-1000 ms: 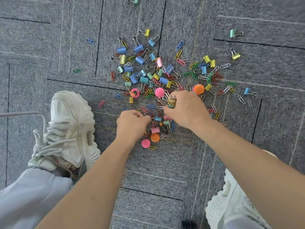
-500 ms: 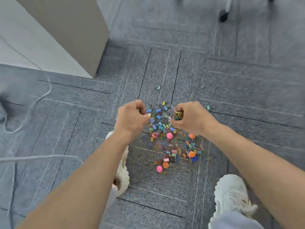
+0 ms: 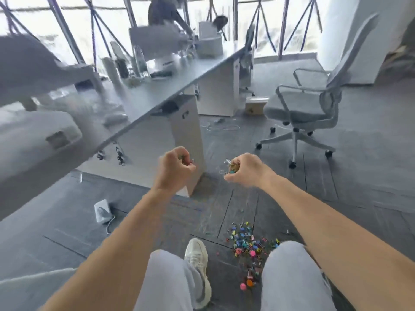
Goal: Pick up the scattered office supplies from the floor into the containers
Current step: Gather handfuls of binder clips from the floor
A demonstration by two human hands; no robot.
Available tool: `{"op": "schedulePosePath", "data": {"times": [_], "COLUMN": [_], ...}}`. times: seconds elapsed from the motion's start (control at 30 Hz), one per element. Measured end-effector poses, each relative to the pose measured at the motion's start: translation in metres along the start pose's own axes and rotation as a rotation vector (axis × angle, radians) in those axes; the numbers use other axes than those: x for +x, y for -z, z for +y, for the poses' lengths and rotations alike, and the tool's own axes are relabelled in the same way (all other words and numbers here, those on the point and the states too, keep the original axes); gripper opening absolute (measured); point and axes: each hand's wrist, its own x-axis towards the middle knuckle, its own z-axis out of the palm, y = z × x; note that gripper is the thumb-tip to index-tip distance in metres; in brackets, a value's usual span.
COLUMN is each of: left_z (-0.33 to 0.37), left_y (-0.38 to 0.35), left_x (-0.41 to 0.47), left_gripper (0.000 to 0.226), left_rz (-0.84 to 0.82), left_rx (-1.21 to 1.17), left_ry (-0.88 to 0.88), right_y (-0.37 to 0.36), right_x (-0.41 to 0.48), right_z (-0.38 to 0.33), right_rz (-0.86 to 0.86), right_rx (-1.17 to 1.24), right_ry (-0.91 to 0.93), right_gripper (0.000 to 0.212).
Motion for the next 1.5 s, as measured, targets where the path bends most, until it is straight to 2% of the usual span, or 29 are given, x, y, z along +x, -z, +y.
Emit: {"op": "schedulePosePath", "data": {"times": [0.23, 0.33, 0.43, 0.57, 0.73, 0.97, 1.17, 1.27, 1.37, 1.43, 1.5], "left_z": [0.015, 0.017, 0.013, 0.011, 0.009, -0.038, -0.095, -0.122, -0.141, -0.148, -0.155], "left_y": [0.123, 0.157, 0.177, 0.198, 0.217, 0.246, 0.263, 0.286, 0.319, 0.339, 0.356], "left_x": [-0.082, -0.105, -0.114, -0.108, -0.091, -0.022, 0.083, 0.132, 0.173, 0.190, 0.200], "left_gripper": [0.010, 0.013, 0.028, 0.017, 0.025, 0.019, 0.016, 0.021, 0.032, 0.029, 0.016], "left_rz": [0.128, 0.133, 0.093, 0.137, 0.147, 0.234, 0.179, 0.153, 0.166, 0.081, -0.061], "left_rx": [0.099, 0.150, 0.193, 0.257, 0.261, 0.106, 0.017, 0.102, 0.165, 0.256, 0.395], "left_ry": [-0.027, -0.030, -0.080, -0.086, -0.121, 0.016, 0.058, -0.019, 0.000, 0.038, 0.064], "right_y": [-0.011, -0.017, -0.026, -0.031, -0.037, -0.072, -0.108, -0.123, -0.141, -0.152, -0.162], "right_x": [-0.087, -0.110, -0.110, -0.098, -0.065, 0.027, 0.122, 0.171, 0.205, 0.223, 0.238], "right_z": [-0.100, -0.136, -0.166, -0.193, -0.214, -0.247, -0.287, -0.302, -0.323, -0.343, -0.368], "right_rz": [0.019, -0.001, -0.021, -0.047, -0.087, -0.165, -0.121, -0.119, -0.176, -0.171, -0.154], "right_rx": [-0.067, -0.105, -0.143, -0.150, -0.132, -0.108, -0.038, 0.088, 0.232, 0.269, 0.258], "right_ry": [0.178, 0.234, 0.298, 0.364, 0.414, 0.474, 0.572, 0.545, 0.520, 0.553, 0.582], "right_gripper": [0.032, 0.032, 0.034, 0.018, 0.021, 0.023, 0.035, 0.031, 0.034, 0.033, 0.032]}}
